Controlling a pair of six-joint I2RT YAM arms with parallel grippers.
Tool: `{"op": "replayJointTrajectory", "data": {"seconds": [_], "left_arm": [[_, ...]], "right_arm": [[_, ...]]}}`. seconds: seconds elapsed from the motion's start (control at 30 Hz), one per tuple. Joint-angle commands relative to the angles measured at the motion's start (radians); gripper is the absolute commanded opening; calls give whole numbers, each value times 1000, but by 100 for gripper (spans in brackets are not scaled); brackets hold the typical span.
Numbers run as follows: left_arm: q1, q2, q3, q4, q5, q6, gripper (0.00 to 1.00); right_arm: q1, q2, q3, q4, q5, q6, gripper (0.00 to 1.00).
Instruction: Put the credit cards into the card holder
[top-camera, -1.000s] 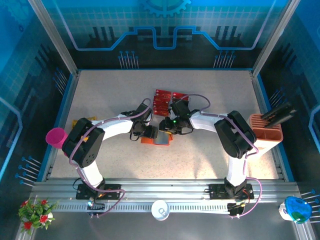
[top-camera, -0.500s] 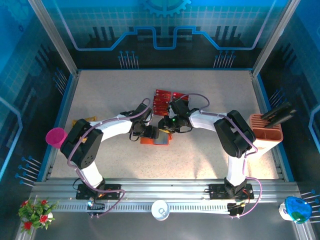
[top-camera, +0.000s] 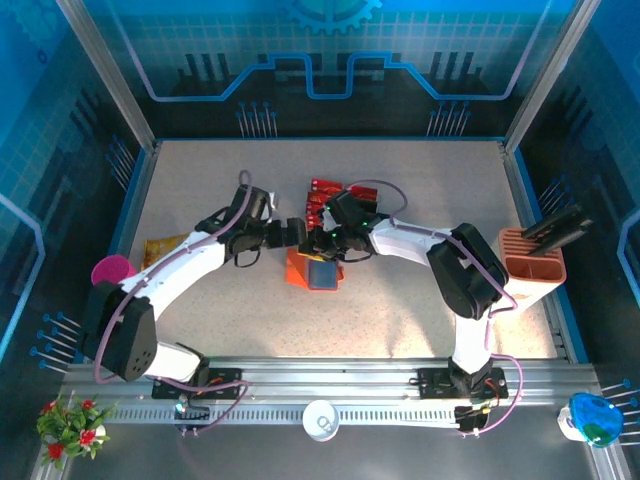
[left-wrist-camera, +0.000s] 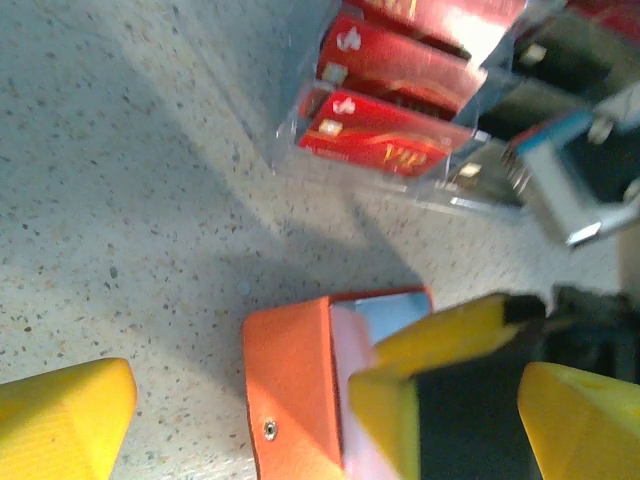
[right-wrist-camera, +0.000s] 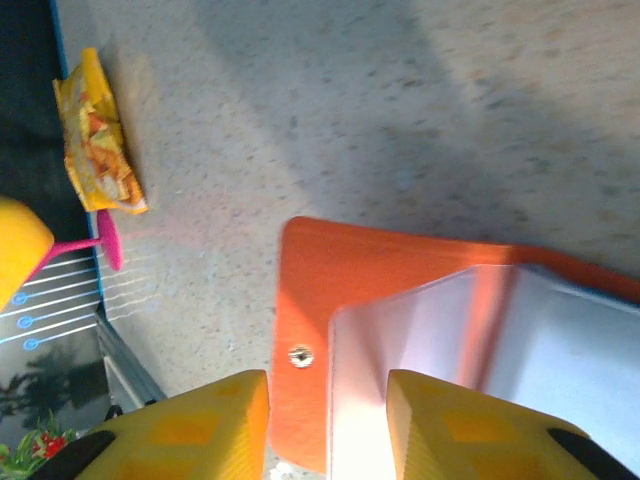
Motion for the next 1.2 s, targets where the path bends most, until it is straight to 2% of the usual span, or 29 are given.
{"op": "replayJointTrajectory", "data": {"seconds": [0.0,0.2,0.4,0.7,1.17], "left_arm": [[19,-42,-24,34,37,-77,99],[41,-85,-63,43,51,-102,99],[55,-88,-108,16,64,-78,99],[55,-15,-159,1,79,-26,99],[55,35,-126,34,90,-49,99]], "right_arm": [[26,30,56,-21,-25,9,38],[61,114,95,15,-13,41,39],[65,161,62,105,-19,96,39],[47,102,1,169,-31,124,39],[-4,-9,-125,223,-27,127,37]]}}
